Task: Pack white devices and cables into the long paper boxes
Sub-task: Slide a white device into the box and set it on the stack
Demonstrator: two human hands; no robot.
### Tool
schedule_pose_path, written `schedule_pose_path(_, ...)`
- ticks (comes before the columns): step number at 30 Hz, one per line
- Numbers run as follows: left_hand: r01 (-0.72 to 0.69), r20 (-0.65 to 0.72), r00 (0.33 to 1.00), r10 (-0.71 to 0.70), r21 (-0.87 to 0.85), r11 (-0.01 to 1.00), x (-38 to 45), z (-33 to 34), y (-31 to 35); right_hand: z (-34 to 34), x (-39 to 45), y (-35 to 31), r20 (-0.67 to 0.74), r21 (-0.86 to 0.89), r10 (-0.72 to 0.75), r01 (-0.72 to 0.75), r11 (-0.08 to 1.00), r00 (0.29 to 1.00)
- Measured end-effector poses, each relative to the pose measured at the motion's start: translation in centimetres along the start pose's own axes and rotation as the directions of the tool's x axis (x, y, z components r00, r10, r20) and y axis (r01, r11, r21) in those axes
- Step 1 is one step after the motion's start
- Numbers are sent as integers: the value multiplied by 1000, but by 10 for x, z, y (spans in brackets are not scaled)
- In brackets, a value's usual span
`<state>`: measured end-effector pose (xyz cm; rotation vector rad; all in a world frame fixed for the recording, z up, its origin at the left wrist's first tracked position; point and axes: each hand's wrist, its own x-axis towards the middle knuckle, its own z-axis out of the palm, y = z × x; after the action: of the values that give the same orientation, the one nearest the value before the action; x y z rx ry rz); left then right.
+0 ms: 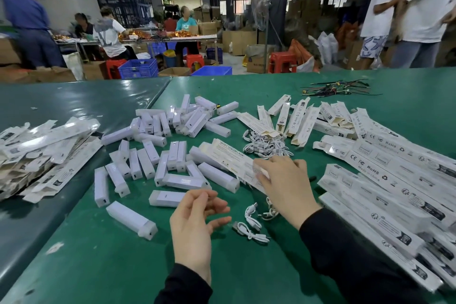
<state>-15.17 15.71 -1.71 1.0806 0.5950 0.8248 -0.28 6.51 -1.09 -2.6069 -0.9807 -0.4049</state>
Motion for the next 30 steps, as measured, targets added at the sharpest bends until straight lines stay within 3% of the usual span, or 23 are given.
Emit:
schedule_pose_path(2, 5, -9, 1000, -5, -11, 1000, 1, -1, 1, -5, 1, 2, 23, 92, 8, -10, 996, 1000)
schedule_pose_path(4, 15, -7, 1000, -15, -19, 1000, 2, -1, 1, -15, -3, 1, -18, 360, 69, -58, 931, 997)
schedule_pose_path(5, 19, -2, 1000, -19, -24, 1000, 2, -1, 1, -21, -6, -1, -28, 522, 122, -90, 848, 992)
schedule_pose_path(6, 35, 14, 999, -34, -41, 999, 2, -1, 1, -27, -10, -2, 11, 684, 173, -133, 717, 985)
schedule_pose_path(8, 99, 84, 992, -90, -116, 988, 4, -2, 2, -39, -23, -8, 245, 898, 154, -284, 337, 957)
schedule_pose_path(9, 141, 132, 984, -119, -173, 975, 5, -2, 3, -42, -30, -11, 374, 906, 85, -384, 178, 923)
schedule_pose_path(11, 217, 245, 957, -156, -248, 944, 7, -1, 9, -42, -46, -17, 530, 847, -56, -531, 10, 846)
schedule_pose_path(13, 269, 291, 938, -186, -277, 923, 7, 0, 10, -37, -59, -21, 567, 818, -144, -575, -14, 811)
schedule_pose_path(16, 274, 284, 936, -206, -228, 934, 7, -2, 8, -32, -66, -22, 552, 830, -173, -556, 27, 816)
schedule_pose_path(18, 201, 262, 950, -169, -102, 974, 5, -3, 6, -30, -65, -21, 500, 866, -96, -495, 74, 860)
schedule_pose_path(21, 11, 260, 965, -48, 144, 989, -1, -1, 3, -30, -62, -18, 316, 926, 108, -331, 182, 943)
schedule_pose_path(24, -112, 313, 950, 10, 309, 945, -9, 3, -4, -32, -62, -15, 256, 953, 129, -273, 135, 958)
schedule_pose_path(26, -138, 351, 937, 5, 354, 925, -13, 4, -6, -32, -61, -15, 275, 943, 129, -294, 158, 953)
schedule_pose_path(30, -50, 440, 890, -117, 350, 936, -18, 7, -8, -30, -62, -11, 301, 928, 142, -324, 183, 943)
